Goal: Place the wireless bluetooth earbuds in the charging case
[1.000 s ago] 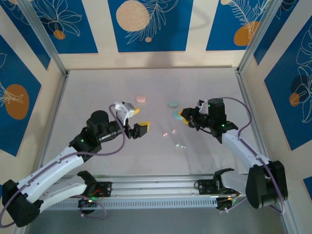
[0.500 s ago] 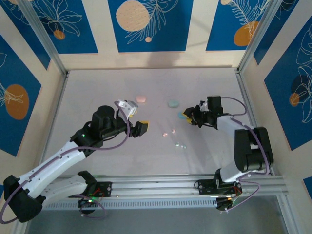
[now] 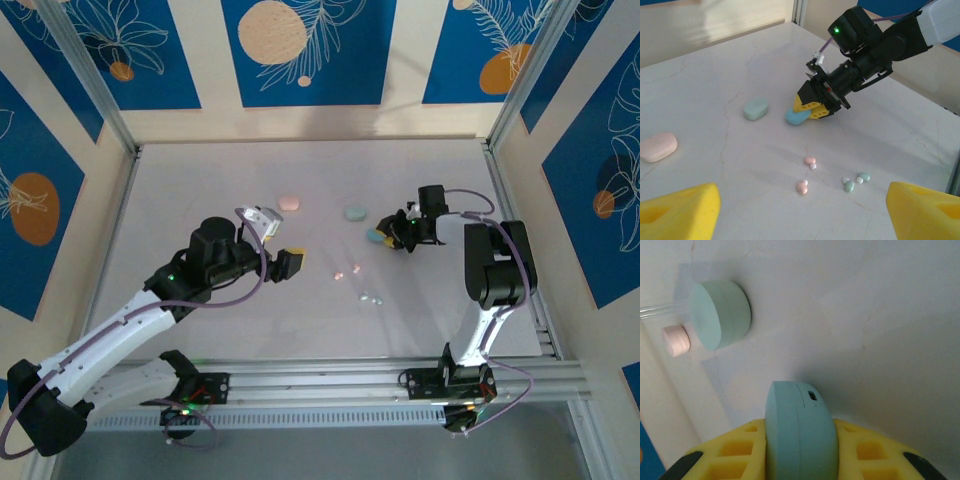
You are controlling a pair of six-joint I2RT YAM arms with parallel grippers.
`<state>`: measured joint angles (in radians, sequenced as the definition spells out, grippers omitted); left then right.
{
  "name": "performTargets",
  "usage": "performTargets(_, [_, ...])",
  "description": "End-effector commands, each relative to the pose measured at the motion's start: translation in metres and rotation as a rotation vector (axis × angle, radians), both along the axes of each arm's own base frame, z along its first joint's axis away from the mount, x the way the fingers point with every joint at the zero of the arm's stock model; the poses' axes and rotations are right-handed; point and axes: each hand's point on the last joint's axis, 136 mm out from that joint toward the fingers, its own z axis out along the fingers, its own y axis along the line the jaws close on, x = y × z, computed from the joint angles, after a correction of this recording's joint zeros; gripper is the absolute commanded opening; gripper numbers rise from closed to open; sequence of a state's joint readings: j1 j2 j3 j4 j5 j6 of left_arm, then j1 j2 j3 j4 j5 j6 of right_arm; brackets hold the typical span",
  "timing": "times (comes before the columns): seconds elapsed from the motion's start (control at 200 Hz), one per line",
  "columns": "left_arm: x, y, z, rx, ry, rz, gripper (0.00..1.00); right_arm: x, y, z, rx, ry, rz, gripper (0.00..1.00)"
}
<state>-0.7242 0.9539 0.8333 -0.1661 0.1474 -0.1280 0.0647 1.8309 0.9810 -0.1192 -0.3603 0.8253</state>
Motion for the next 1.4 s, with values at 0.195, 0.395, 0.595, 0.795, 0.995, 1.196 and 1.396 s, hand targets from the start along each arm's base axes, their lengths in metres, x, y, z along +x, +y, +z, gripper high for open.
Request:
performTargets(0.195, [0.003, -0.001, 0.015, -0.009, -0.034, 0.000, 0.85, -0.014, -0.022, -0.001, -0.171, 0.037, 0.045, 0.41])
performTargets(0.395, [0.002, 0.000, 0.013, -0.008, -0.034, -0.002, 0.86, -0.019, -0.033, 0.005, -0.255, 0.040, 0.065, 0.48])
performTargets(0.595, [0.001, 0.001, 0.014, -0.012, -0.036, 0.001, 0.86, -0.021, -0.040, 0.015, -0.313, 0.052, 0.080, 0.56])
performTargets(0.795, [0.001, 0.004, 0.015, -0.012, -0.040, 0.015, 0.86, -0.016, -0.043, 0.036, -0.399, -0.005, 0.109, 0.59])
performTargets(0.995, [0.005, 0.004, 0.012, -0.010, -0.032, 0.030, 0.86, 0.015, -0.002, 0.067, -0.483, -0.269, 0.350, 0.59])
performTargets(1.196, [0.006, 0.004, 0.010, 0.007, -0.035, 0.031, 0.87, 0.049, 0.034, 0.060, -0.486, -0.383, 0.576, 0.60])
performTargets(1.396, [0.010, 0.005, 0.008, 0.023, -0.044, 0.036, 0.87, 0.085, 0.056, 0.049, -0.385, -0.351, 0.604, 0.62])
